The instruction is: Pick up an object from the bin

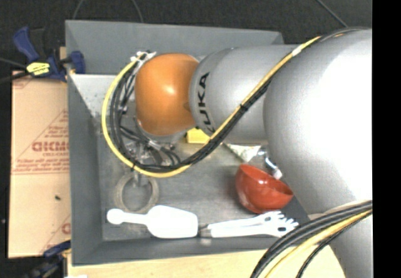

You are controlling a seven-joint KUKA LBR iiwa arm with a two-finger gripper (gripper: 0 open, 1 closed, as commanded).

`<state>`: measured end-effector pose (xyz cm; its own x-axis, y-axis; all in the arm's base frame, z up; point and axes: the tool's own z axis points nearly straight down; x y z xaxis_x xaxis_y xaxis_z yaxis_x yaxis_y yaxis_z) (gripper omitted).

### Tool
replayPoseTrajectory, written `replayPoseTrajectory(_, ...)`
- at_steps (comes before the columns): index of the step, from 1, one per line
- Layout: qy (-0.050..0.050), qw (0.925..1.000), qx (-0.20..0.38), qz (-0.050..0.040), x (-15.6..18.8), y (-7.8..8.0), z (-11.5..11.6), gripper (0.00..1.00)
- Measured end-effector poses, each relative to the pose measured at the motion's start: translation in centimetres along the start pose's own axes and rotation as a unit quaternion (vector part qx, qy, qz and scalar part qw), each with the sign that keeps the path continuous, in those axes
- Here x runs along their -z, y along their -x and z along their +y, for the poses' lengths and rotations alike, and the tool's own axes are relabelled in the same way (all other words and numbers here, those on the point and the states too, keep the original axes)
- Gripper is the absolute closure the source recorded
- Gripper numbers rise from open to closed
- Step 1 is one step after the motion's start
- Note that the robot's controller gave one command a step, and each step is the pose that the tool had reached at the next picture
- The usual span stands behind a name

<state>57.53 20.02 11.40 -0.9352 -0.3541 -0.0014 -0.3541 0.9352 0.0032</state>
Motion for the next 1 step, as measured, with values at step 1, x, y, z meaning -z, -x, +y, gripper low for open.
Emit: replayPoseTrajectory(1, 0.000, 1.0000, 0.000, -0.0029, 4.08, 0.20, -0.02, 1.00)
